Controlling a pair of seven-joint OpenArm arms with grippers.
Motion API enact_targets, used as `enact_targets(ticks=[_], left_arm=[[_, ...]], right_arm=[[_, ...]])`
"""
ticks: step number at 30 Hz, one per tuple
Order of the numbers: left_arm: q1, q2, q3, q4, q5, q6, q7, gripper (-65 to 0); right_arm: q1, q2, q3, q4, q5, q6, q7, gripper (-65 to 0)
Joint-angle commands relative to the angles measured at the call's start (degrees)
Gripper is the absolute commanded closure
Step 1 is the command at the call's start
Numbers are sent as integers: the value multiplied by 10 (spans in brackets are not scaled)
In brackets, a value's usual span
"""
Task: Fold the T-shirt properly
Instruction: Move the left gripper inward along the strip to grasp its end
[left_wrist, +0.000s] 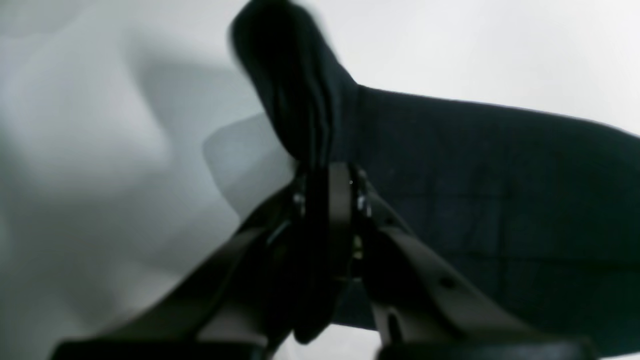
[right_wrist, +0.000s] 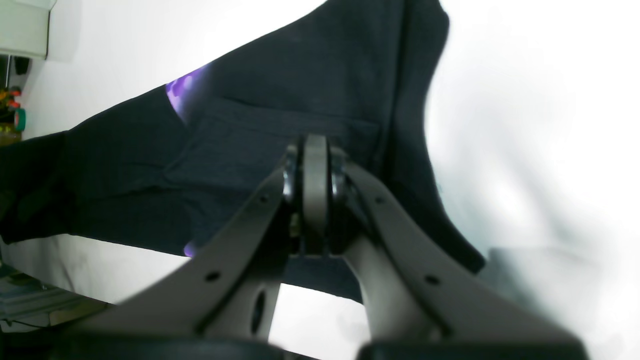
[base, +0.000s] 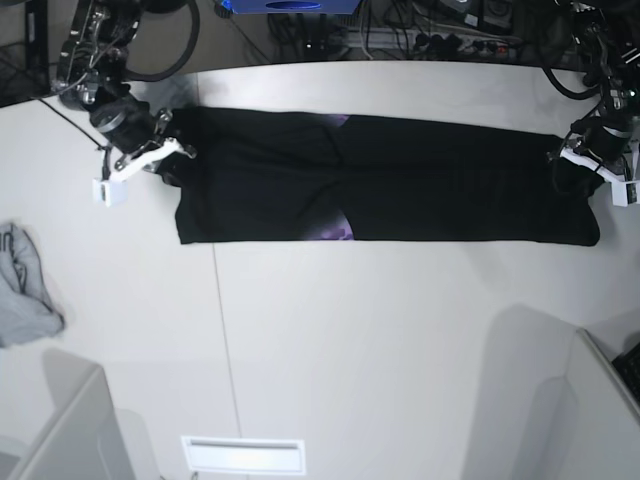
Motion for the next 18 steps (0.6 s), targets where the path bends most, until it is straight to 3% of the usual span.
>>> enact_targets(ticks=[1, 6, 16, 18], left_arm=[[3, -2, -4, 24, -7, 7, -9, 0], [2, 6, 24, 66, -7, 11, 47, 0], [2, 45, 98, 91, -7, 13, 56, 0], [2, 51, 112, 91, -7, 27, 56, 0]], right_arm=[[2, 4, 2, 11, 8, 3, 9, 0], [2, 3, 2, 11, 8, 3, 9, 0], [-3, 2, 3, 11, 8, 3, 9, 0], [-3, 2, 4, 11, 8, 3, 9, 0]])
